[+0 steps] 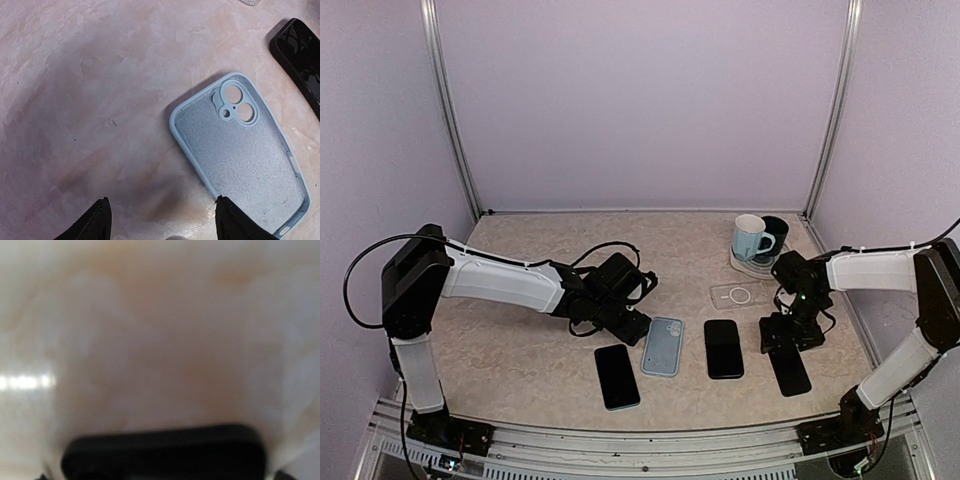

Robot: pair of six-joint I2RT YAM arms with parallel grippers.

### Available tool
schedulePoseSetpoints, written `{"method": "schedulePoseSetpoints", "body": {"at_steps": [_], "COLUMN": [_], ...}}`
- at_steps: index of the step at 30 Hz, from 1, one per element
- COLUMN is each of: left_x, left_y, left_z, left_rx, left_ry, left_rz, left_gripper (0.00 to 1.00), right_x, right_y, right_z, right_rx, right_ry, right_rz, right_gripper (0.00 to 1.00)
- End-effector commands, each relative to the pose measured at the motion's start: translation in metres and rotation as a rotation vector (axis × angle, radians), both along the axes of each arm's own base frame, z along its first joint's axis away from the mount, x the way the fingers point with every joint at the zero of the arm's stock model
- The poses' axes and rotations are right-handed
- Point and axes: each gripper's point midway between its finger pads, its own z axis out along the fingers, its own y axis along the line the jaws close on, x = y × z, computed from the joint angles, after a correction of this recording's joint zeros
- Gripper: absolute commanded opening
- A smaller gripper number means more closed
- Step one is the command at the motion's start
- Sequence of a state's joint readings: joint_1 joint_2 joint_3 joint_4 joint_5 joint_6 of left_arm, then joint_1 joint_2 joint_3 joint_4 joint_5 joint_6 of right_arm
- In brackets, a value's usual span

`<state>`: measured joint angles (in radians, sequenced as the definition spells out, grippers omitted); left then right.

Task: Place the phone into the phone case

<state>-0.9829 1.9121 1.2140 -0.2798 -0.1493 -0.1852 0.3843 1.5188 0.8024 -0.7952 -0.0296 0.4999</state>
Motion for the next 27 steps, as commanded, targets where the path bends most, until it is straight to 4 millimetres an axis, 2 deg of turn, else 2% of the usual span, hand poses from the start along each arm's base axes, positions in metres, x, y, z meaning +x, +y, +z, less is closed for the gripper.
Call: {"method": "schedulePoseSetpoints", "body": {"at_steps": [1,6,10,12,13,15,18,21,25,27], "left_x": [-0.002,-0.003,-0.005,-0.005,-0.005,-0.006,-0.009,-0.008,-0.011,-0.015], "left_y": [-0.007,-0.006,-0.005,-0.004,-0.004,-0.003,-0.005,-0.009,-0.019,-0.028], "left_z": [0.005,0.008,0.010,0.010,0.011,0.013,0.023,0.042,0.077,0.115], "left_rx": [-0.015,-0.028,-0.036,-0.029,-0.030,-0.039,-0.086,-0.178,-0.338,-0.449], "left_ry": [-0.005,-0.009,-0.011,-0.010,-0.012,-0.014,-0.010,-0.016,-0.061,-0.166], "left_rz": [-0.035,-0.035,-0.045,-0.047,-0.043,-0.046,-0.060,-0.076,-0.149,-0.250], "left_gripper": [0.71,0.71,0.70,0.70,0.70,0.70,0.70,0.70,0.71,0.72], "right_x": [-0.021,-0.064,-0.059,-0.057,-0.056,-0.052,-0.036,-0.015,0.002,0.007], "right_y": [0.008,0.008,0.006,0.005,0.005,0.005,0.010,0.024,0.064,0.092], "right_z": [0.009,-0.003,-0.004,-0.008,-0.011,-0.009,0.008,0.035,0.074,0.102], "right_rx": [-0.001,-0.015,-0.042,-0.063,-0.074,-0.090,-0.073,-0.005,0.210,0.346], "right_ry": [0.081,0.212,0.195,0.204,0.208,0.189,0.104,-0.019,-0.197,-0.306], "right_rz": [0.036,0.040,0.053,0.061,0.069,0.084,0.102,0.159,0.320,0.447], "right_gripper": [0.99,0.99,0.94,0.82,0.70,0.56,0.49,0.46,0.44,0.42]}}
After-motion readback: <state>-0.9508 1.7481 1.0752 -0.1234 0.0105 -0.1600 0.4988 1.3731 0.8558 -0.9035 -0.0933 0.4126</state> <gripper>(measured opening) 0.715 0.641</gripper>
